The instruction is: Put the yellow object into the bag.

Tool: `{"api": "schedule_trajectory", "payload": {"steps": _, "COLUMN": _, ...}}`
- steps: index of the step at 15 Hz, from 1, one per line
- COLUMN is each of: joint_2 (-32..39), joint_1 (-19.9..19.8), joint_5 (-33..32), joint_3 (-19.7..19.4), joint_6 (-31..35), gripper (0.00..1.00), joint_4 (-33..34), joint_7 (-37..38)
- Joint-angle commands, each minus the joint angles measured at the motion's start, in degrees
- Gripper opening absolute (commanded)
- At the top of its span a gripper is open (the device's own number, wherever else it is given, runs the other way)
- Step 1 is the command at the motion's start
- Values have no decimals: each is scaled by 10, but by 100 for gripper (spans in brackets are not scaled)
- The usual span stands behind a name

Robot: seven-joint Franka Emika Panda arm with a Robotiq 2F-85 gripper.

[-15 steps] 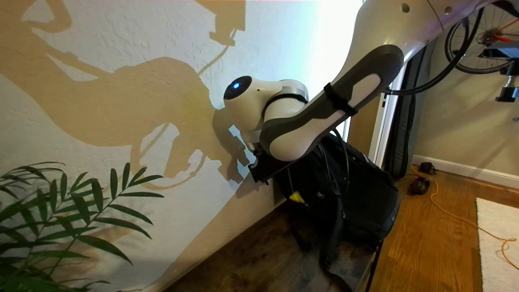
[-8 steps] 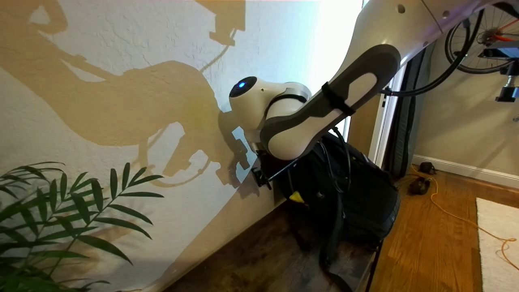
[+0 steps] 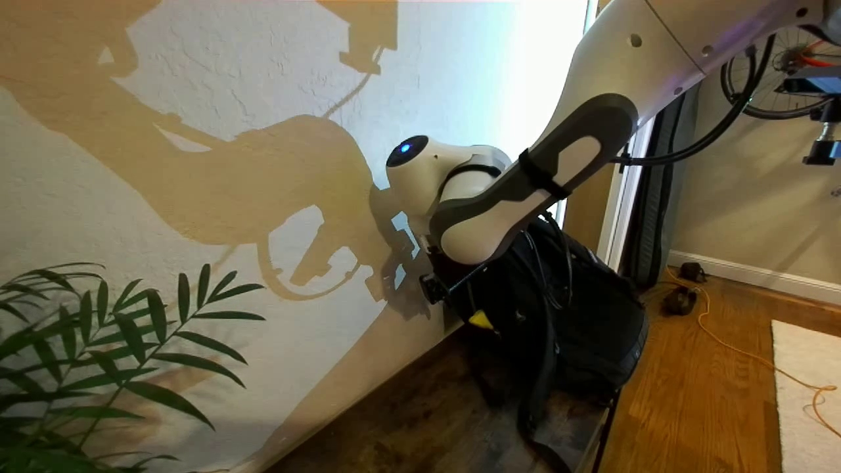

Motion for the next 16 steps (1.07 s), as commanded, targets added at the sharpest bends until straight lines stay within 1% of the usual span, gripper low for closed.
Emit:
{"api": "schedule_trajectory", "payload": {"steps": 1, "joint_2": 10, "joint_1": 13, "joint_5": 10, "joint_3": -29, "joint_6": 3, "gripper": 100, "joint_4": 9, "joint_7": -13}}
{"api": "schedule_trajectory", "payload": {"steps": 10, "joint_2": -26, "joint_1": 64, "joint_5": -9, "joint_3": -73, "joint_6": -31, "gripper": 100, "joint_4": -25, "joint_7": 13}}
{"api": "schedule_trajectory", "payload": {"steps": 16, "joint_2": -37, "joint_1": 77, "joint_5": -19, "joint_3": -93, "joint_6": -57, "gripper": 100, "joint_4": -41, "joint_7": 20}}
